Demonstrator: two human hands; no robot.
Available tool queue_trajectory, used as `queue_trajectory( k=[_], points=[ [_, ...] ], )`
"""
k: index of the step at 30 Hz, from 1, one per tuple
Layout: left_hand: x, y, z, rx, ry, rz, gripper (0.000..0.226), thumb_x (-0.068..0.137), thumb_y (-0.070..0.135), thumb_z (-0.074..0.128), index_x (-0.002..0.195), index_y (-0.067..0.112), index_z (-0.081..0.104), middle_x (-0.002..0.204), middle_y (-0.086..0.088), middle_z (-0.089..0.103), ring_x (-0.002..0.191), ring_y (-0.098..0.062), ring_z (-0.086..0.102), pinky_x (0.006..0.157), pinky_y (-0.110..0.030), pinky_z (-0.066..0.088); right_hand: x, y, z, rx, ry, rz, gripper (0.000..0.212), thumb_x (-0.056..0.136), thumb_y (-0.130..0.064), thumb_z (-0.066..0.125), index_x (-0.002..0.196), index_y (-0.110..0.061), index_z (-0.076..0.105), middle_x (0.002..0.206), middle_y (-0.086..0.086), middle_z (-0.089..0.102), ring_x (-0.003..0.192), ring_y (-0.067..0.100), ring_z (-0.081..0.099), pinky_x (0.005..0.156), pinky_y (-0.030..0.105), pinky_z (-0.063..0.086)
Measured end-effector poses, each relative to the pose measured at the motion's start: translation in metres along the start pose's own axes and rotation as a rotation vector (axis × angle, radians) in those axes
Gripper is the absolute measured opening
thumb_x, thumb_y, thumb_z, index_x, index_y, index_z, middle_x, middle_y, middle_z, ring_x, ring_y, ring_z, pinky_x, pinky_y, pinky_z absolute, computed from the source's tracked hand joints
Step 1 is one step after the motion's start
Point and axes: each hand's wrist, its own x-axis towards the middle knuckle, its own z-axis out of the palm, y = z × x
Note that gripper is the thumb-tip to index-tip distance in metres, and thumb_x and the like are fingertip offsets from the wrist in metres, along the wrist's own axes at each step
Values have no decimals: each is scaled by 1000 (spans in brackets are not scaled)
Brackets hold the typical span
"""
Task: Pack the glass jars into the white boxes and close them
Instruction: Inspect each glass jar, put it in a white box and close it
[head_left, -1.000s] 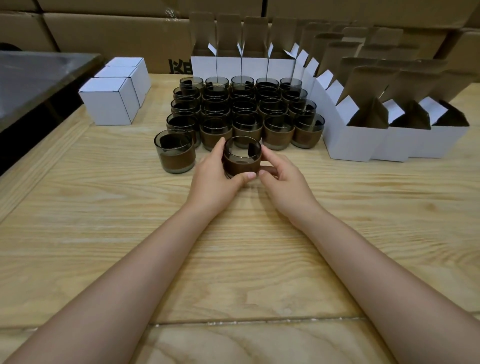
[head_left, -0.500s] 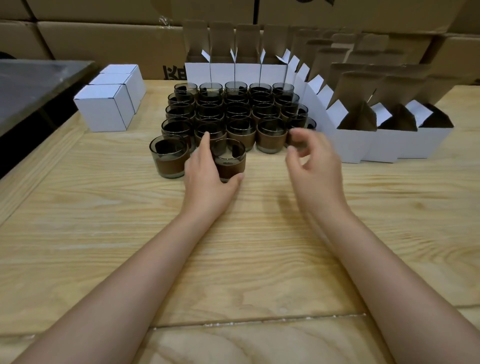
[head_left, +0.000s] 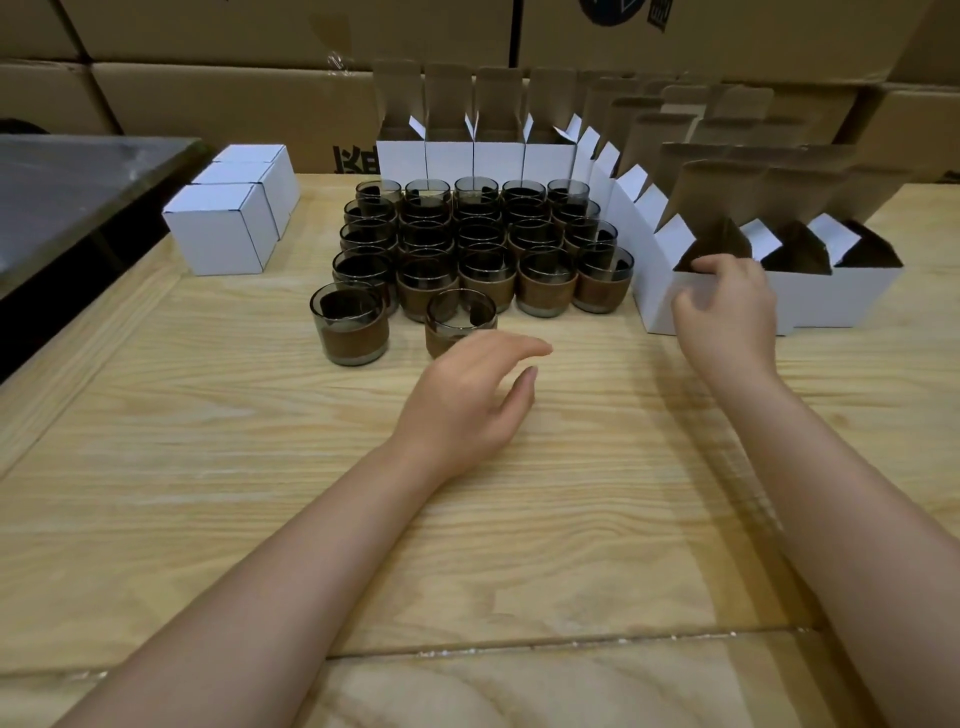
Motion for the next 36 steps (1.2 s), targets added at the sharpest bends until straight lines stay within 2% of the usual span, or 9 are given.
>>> queue_trajectory(
  k=[7,12,16,21,24,27,32,34,36],
  points=[
    [-1,-3,1,-110,-109,-169,24,90,9,59,113,9,66,91,1,70,83,-14,68,74,-38,57,-28,-8,-4,-13,40,-166,14,92,-21,55,100,-13,64,102,1,59,103,19,50,79,26,35],
    [-2,-7,3,-145,-209,-240,38,93,18,57,131,22,53,103,10,65,87,-4,64,79,-32,55,-62,-26,-7,35,-16,-291,7,90,-21,58,92,-17,64,90,-8,56,94,13,49,72,23,29],
    [0,-6,1,-278,-227,-302,57,95,33,56,143,45,28,131,7,56,95,3,63,79,-16,53,-84,-45,-7,55,-101,-399,7,89,-21,61,92,-16,66,90,-4,63,92,16,56,76,28,40],
    [6,-1,-4,-371,-174,-301,58,92,50,45,136,70,12,123,36,36,84,0,63,73,-13,51,-100,-57,-4,78,-110,-525,11,90,-17,60,96,-12,68,93,0,64,89,18,59,73,38,49],
    [5,-2,-3,-349,-192,-276,57,91,51,43,138,67,13,126,36,35,81,-3,62,72,-9,46,-99,-56,-6,195,31,-563,12,89,-9,61,96,-6,70,99,8,61,91,19,57,75,33,49],
    [4,-3,-1,-308,-212,-258,56,92,51,43,139,65,16,115,34,47,81,-4,60,70,-6,42,-89,-49,-6,235,201,-529,19,88,-12,60,105,-9,68,109,16,52,103,21,47,91,21,38],
    [3,-5,0,-281,-248,-233,54,94,50,43,139,65,15,115,52,38,99,18,49,81,-1,36,-75,-36,-2,472,-233,-272,22,97,-24,54,113,-39,55,143,0,33,137,10,27,102,3,25],
    [3,-6,1,-276,-261,-243,53,94,51,42,138,65,15,118,54,34,108,22,43,86,0,34,-73,-32,1,559,-308,-275,19,100,-22,48,111,-35,55,137,-4,42,136,9,33,108,17,33],
    [3,-8,1,-266,-275,-262,51,93,54,41,135,67,16,120,52,34,112,22,41,87,0,34,-72,-32,1,586,-283,-306,15,98,-25,43,105,-34,54,115,-12,54,117,4,49,98,23,41]
  ],
)
